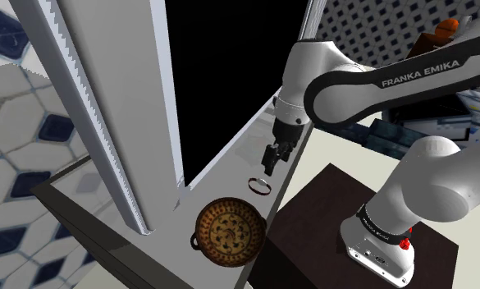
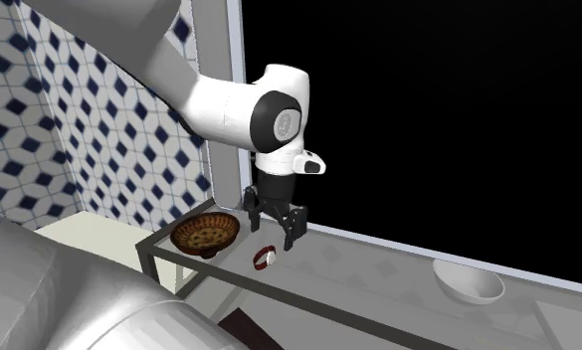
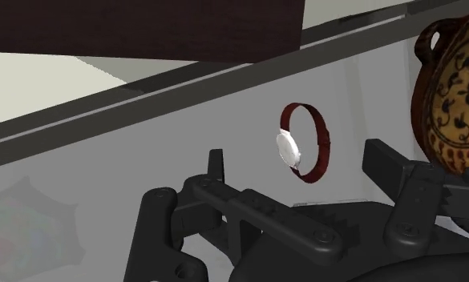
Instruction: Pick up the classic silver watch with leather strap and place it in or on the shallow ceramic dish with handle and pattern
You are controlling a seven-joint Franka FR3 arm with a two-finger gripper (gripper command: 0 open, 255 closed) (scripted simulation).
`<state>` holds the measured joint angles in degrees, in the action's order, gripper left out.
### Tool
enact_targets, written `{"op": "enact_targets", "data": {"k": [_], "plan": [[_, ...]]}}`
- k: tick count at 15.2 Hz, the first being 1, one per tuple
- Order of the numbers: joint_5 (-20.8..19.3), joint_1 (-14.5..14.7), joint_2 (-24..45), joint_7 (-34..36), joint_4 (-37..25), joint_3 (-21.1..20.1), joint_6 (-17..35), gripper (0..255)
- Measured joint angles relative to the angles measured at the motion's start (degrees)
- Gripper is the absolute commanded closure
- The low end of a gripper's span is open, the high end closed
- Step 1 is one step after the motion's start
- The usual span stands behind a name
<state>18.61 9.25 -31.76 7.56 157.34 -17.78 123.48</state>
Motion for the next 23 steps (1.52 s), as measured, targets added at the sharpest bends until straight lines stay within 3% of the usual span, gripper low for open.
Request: {"op": "enact_targets", "data": {"k": [9,15,16,23], "plan": [[2.6,1.3,7.7,1.1,3.1,-3.2,10.5,0],[2.7,1.4,8.2,1.0,3.5,-3.4,11.4,0],[2.7,1.4,8.2,1.0,3.5,-3.4,11.4,255],[2.7,1.4,8.2,1.0,3.5,-3.4,11.4,255]]}}
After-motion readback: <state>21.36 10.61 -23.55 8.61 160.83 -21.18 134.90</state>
